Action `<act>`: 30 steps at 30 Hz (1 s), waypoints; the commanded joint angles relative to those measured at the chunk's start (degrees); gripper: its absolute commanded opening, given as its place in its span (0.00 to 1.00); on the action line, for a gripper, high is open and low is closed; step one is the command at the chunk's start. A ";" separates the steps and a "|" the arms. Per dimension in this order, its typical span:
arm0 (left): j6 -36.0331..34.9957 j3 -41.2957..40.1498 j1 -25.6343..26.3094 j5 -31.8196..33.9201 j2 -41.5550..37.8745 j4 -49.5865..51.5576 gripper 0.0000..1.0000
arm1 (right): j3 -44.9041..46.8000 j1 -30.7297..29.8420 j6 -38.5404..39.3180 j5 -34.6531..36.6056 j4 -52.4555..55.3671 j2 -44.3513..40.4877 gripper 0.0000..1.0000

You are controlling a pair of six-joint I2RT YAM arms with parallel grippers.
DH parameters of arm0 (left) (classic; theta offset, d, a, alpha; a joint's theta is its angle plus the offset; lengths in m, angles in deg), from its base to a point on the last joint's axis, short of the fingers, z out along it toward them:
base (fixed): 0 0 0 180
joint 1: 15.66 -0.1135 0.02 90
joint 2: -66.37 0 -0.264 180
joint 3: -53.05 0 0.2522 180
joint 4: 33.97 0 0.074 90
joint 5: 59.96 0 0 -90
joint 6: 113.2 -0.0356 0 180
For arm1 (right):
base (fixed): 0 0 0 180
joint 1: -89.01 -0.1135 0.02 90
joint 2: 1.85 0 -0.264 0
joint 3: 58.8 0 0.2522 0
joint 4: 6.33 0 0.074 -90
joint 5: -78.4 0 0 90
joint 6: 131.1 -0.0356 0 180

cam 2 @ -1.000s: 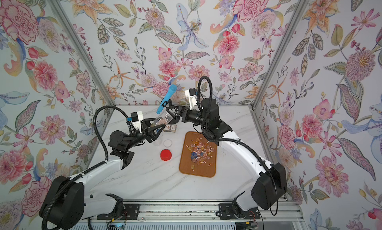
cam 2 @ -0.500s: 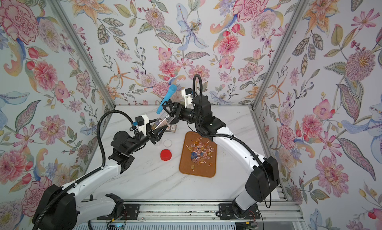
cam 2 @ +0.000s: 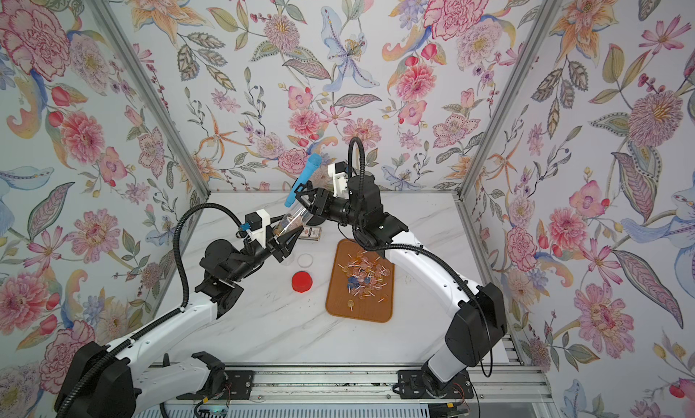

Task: Pour the candies out of the jar
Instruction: Unscrew the lid from the jar.

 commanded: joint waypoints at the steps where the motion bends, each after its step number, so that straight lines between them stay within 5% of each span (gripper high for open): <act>1: 4.12 -0.74 0.73 -1.63 0.48 -6.46 0.00 | 2.02 -0.37 1.34 -2.83 -7.51 -1.23 0.32; 9: 25.11 -0.71 0.07 -18.35 8.09 -32.31 0.00 | 5.94 -0.28 4.19 -21.78 -26.64 -2.86 0.19; 15: 45.43 3.40 -0.48 -25.84 17.04 -54.95 0.00 | 7.89 -1.55 15.10 -29.30 -25.43 -7.02 0.16; 23: 43.00 2.82 -0.39 -24.23 17.38 -51.01 0.00 | 6.10 -2.25 22.22 -27.75 -17.01 -8.76 0.18; 25: 42.01 2.44 -0.40 -23.55 16.83 -49.79 0.00 | 5.23 -2.24 22.00 -26.20 -15.51 -8.48 0.27; 30: 35.03 0.97 -0.44 -20.61 13.32 -41.17 0.00 | 4.53 -1.67 21.37 -15.11 -9.69 -10.11 0.76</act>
